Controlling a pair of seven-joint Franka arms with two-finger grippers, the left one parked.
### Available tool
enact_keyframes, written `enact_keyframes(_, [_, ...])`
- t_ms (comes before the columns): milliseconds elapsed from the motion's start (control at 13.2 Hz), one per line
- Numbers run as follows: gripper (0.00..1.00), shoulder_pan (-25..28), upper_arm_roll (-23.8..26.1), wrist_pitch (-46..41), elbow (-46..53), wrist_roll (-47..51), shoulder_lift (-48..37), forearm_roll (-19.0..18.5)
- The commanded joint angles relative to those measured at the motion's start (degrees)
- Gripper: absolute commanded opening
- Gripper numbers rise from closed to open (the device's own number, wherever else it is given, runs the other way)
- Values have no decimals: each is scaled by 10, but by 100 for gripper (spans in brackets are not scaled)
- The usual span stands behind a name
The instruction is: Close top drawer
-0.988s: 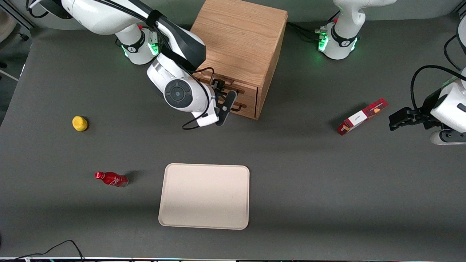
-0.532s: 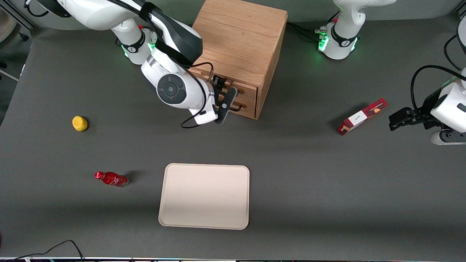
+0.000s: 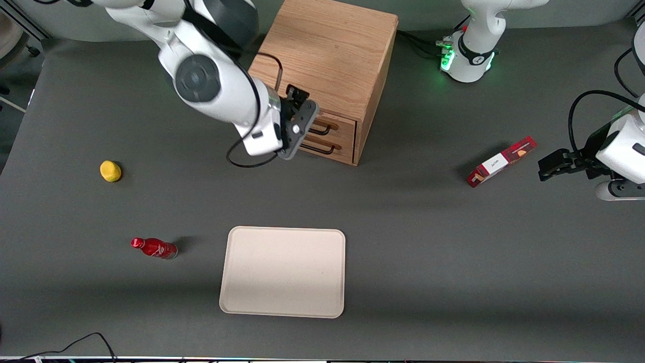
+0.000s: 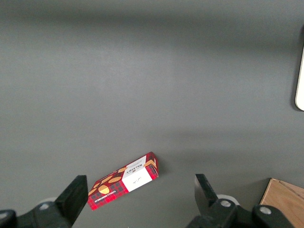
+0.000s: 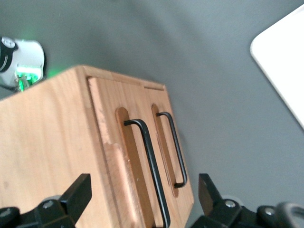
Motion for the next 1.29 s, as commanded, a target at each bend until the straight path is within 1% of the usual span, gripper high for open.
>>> enact_keyframes(0, [100, 1, -15, -16, -45, 58, -168, -52])
enact_keyframes(76, [100, 0, -15, -46, -49, 98, -208, -90])
enact_keyframes(152, [100, -2, -30, -80, -47, 145, -225, -101])
enact_keyframes(228, [100, -2, -69, -106, -46, 181, -241, -102])
enact_keyframes(304, [100, -3, -107, -132, -49, 194, -269, -102])
enact_keyframes(380, [100, -3, -155, -155, -50, 193, -289, -104])
enact_keyframes(456, [100, -2, -213, -170, -49, 186, -303, -105])
enact_keyframes(532, [100, -2, -265, -198, -48, 186, -306, -105])
enact_keyframes(608, [100, -2, -315, -220, -44, 185, -303, -96])
enact_keyframes(684, [100, -1, -342, -233, -45, 180, -303, -101])
enact_keyframes(760, [100, -3, -356, -235, -51, 172, -305, -103])
enact_keyframes(836, [100, -3, -374, -227, -61, 177, -302, -97])
enact_keyframes(988, [100, -4, -403, -171, -126, 184, -307, -90])
enact_keyframes(1064, [100, -3, -416, -135, -165, 185, -314, -75])
enact_keyframes(1216, [100, -3, -420, -91, -216, 210, -320, -68])
